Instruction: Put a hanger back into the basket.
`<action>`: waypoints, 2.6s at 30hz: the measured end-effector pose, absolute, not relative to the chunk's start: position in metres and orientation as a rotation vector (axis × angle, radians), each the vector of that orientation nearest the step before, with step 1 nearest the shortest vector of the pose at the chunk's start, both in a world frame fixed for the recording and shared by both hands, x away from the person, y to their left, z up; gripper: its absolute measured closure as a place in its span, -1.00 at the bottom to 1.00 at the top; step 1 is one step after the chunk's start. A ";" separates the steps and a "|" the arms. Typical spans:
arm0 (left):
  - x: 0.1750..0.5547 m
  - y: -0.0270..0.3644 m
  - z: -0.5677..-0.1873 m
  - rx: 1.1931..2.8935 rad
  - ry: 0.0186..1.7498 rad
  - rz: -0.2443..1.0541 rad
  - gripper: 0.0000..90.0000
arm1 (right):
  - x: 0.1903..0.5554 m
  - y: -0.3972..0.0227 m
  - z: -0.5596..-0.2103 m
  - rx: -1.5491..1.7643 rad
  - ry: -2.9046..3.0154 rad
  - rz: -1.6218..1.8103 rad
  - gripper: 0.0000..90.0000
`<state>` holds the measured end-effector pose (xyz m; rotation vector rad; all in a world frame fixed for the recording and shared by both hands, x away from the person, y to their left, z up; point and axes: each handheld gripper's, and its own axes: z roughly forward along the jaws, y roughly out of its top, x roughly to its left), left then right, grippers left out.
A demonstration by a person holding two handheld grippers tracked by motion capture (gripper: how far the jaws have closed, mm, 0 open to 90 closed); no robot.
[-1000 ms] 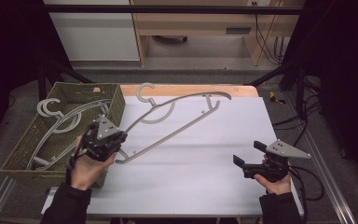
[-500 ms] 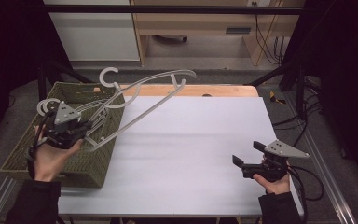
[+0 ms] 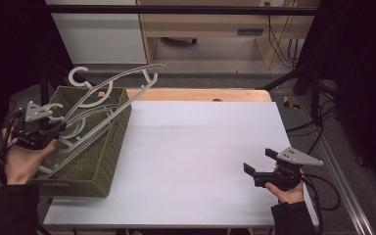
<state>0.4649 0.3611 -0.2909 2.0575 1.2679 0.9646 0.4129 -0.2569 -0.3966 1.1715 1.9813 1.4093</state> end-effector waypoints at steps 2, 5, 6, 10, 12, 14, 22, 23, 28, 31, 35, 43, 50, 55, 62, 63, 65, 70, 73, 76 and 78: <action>0.467 0.368 -0.293 2.061 1.284 0.978 0.84 | 0.413 -0.257 -0.397 1.171 1.980 1.412 -0.94; 0.471 0.378 -0.296 2.065 1.301 0.996 0.83 | 0.413 -0.257 -0.397 1.172 1.981 1.409 -0.94; 0.472 0.381 -0.297 2.070 1.307 1.001 0.84 | 0.413 -0.257 -0.397 1.171 1.981 1.406 -0.94; 0.474 0.393 -0.300 2.078 1.321 1.013 0.83 | 0.414 -0.257 -0.398 1.175 1.983 1.403 -0.94; 0.475 0.399 -0.303 2.086 1.331 1.025 0.84 | 0.414 -0.257 -0.398 1.177 1.983 1.404 -0.94; 0.475 0.405 -0.306 2.086 1.344 1.037 0.84 | 0.414 -0.257 -0.398 1.178 1.984 1.403 -0.94; 0.474 0.429 -0.320 2.096 1.395 1.045 0.83 | 0.415 -0.257 -0.399 1.178 1.993 1.398 -0.94; 0.474 0.431 -0.322 2.099 1.399 1.048 0.83 | 0.415 -0.257 -0.400 1.176 1.994 1.393 -0.94; 0.472 0.441 -0.329 2.109 1.424 1.052 0.84 | 0.415 -0.256 -0.400 1.179 1.993 1.390 -0.94; 0.472 0.444 -0.333 2.117 1.434 1.048 0.83 | 0.415 -0.256 -0.400 1.180 1.995 1.395 -0.94; 0.471 0.447 -0.337 2.122 1.449 1.061 0.83 | 0.415 -0.256 -0.400 1.181 1.993 1.394 -0.94; 0.467 0.454 -0.342 2.146 1.471 1.085 0.83 | 0.416 -0.256 -0.400 1.182 1.991 1.391 -0.94; 0.464 0.462 -0.346 2.152 1.501 1.087 0.83 | 0.416 -0.256 -0.400 1.177 1.993 1.389 -0.94; 0.465 0.460 -0.348 2.152 1.493 1.113 0.83 | 0.416 -0.256 -0.401 1.186 1.992 1.389 -0.94; 0.464 0.460 -0.352 2.156 1.483 1.135 0.83 | 0.415 -0.256 -0.401 1.181 1.995 1.387 -0.94; 0.464 0.458 -0.352 2.155 1.476 1.156 0.83 | 0.416 -0.256 -0.401 1.185 1.992 1.388 -0.94; 0.465 0.456 -0.352 2.160 1.475 1.173 0.83 | 0.416 -0.255 -0.401 1.185 1.993 1.388 -0.94; 0.464 0.455 -0.353 2.155 1.461 1.204 0.83 | 0.416 -0.256 -0.401 1.185 1.992 1.388 -0.94; 0.466 0.454 -0.353 2.155 1.459 1.219 0.83 | 0.416 -0.256 -0.401 1.185 1.993 1.388 -0.94; 0.468 0.449 -0.355 2.194 1.461 1.236 0.83 | 0.416 -0.256 -0.401 1.185 1.996 1.383 -0.94; 0.469 0.446 -0.359 2.215 1.448 1.231 0.83 | 0.416 -0.256 -0.401 1.185 1.994 1.388 -0.94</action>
